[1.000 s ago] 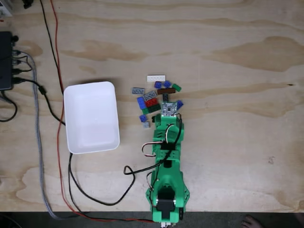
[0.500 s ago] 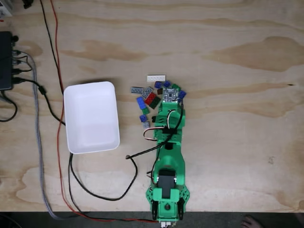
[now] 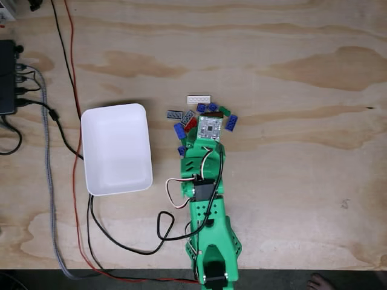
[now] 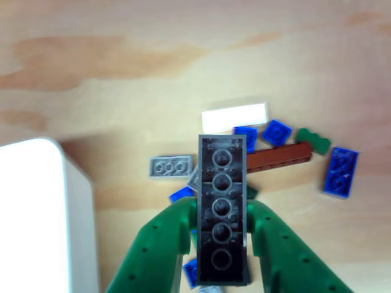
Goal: Put all lego bricks in the bin.
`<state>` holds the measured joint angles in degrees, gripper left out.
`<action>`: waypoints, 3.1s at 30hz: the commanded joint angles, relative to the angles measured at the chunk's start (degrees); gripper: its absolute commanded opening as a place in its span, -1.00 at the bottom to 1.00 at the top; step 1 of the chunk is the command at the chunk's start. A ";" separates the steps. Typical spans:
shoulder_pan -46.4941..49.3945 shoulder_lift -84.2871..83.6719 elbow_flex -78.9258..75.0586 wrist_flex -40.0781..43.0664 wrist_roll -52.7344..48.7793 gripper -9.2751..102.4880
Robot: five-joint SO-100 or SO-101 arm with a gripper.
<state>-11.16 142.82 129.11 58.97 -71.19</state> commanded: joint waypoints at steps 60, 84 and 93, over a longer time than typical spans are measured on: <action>-8.26 -23.73 18.11 -18.02 -2.99 -0.55; -16.52 4.92 -3.16 8.17 13.80 -0.83; -31.20 -18.54 -14.77 3.78 18.02 -0.83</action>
<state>-34.10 136.85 123.93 64.95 -56.16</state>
